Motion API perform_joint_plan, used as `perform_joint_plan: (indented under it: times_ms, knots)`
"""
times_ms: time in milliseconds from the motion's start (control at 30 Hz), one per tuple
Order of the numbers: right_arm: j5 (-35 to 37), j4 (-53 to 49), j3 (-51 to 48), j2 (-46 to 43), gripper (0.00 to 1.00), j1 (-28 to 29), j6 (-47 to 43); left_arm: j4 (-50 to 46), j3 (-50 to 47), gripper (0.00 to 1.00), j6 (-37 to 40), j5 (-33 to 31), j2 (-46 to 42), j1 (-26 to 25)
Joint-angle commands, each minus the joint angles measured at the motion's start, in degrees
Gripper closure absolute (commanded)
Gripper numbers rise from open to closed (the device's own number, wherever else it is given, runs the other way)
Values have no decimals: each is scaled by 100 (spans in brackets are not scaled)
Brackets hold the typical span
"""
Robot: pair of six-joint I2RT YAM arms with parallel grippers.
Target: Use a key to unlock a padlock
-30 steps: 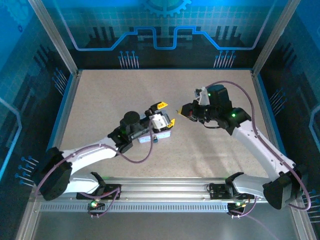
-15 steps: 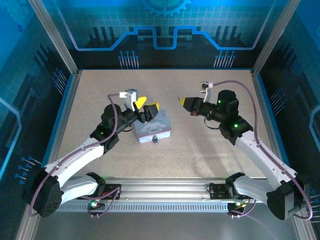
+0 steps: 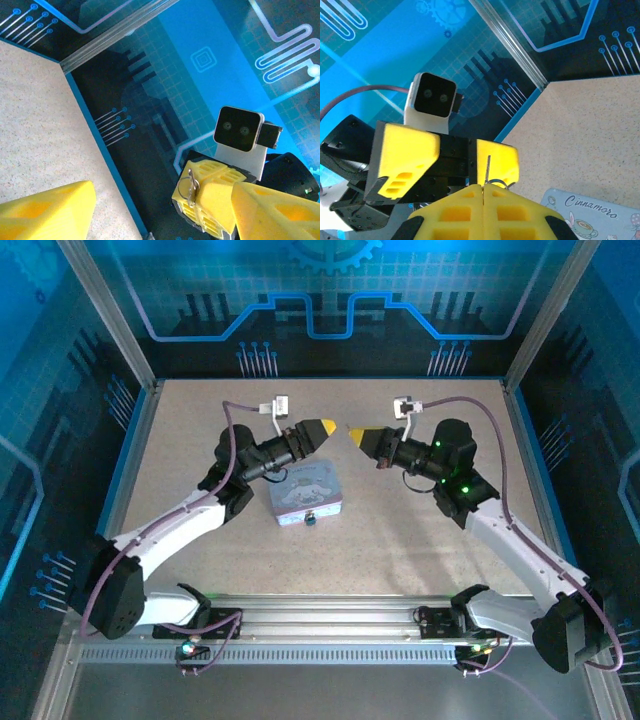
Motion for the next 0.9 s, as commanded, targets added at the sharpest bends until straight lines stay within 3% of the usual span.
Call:
perform_joint_plan:
  times_ms: [0,367,667,867]
  knots:
    - [-135,204,52,79,100,119,-56,560,131,31,-436,263,146,3]
    - [-55,106,176,298,100,324,6,621,156,51,-395,351,191,-43]
    - [-40,87,258,415,100,423,13,546,188,60,-338,364,183,-60]
    - [22,63,296,462,100,445,28,530,194,74,-336,357,164,-68]
